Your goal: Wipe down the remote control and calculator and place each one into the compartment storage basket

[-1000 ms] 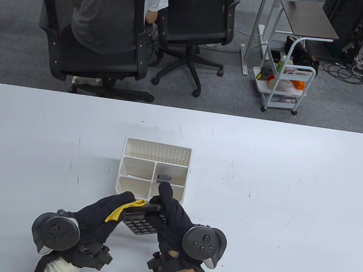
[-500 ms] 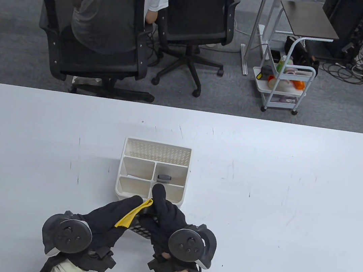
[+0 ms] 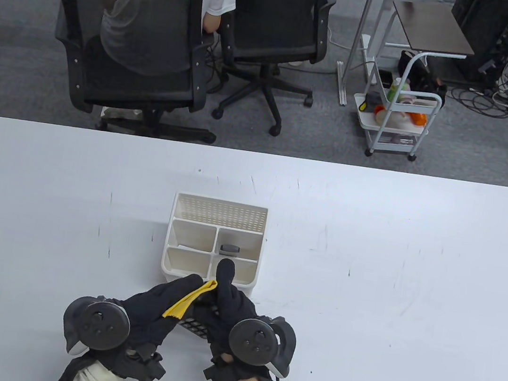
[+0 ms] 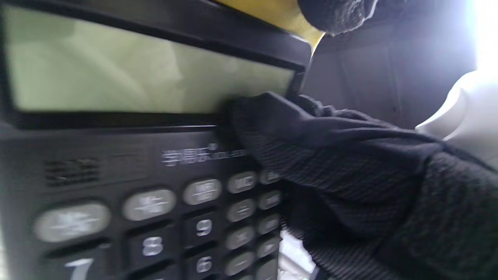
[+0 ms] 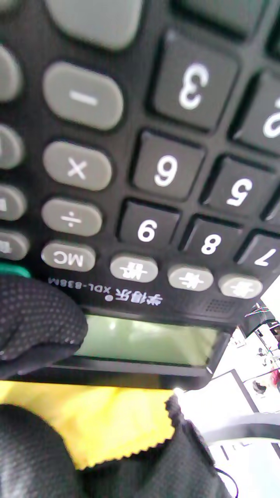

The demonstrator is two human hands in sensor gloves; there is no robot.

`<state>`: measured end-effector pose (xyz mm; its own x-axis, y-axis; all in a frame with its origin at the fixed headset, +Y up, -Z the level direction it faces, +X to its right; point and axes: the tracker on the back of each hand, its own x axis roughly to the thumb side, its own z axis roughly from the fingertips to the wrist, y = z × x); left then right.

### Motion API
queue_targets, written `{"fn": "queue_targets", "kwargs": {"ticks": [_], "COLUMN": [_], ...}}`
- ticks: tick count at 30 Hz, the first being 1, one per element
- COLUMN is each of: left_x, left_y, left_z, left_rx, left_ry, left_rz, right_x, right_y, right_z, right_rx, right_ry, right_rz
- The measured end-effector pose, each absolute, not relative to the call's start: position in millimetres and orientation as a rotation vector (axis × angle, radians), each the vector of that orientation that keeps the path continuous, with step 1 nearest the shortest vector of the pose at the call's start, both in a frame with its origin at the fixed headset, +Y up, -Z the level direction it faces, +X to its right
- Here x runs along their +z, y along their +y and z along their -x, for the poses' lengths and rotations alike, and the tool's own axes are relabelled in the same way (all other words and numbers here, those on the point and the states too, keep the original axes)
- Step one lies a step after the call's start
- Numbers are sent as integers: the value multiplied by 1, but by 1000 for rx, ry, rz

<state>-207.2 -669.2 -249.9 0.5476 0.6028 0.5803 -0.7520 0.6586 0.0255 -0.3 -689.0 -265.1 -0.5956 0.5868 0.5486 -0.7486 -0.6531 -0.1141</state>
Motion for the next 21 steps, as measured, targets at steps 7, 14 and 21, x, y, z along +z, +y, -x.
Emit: {"fn": "queue_targets", "kwargs": {"ticks": [7,14,21], "left_x": [-252,-252,-249], "left_y": [-672,-669,-668], "left_z": [209,211,207], "left_rx": [982,773,779], "left_ry": [-611,-593,-601], "left_rz": [-225,-260,-288], "right_x": [-264,-263,-265], "right_y": [-692,-687,-688], "right_z": [5,-2,-2], "right_rx": [2240,2195,2203], "right_ry": [-408,-456,-447], "right_rz": [-625,-597,-592]}}
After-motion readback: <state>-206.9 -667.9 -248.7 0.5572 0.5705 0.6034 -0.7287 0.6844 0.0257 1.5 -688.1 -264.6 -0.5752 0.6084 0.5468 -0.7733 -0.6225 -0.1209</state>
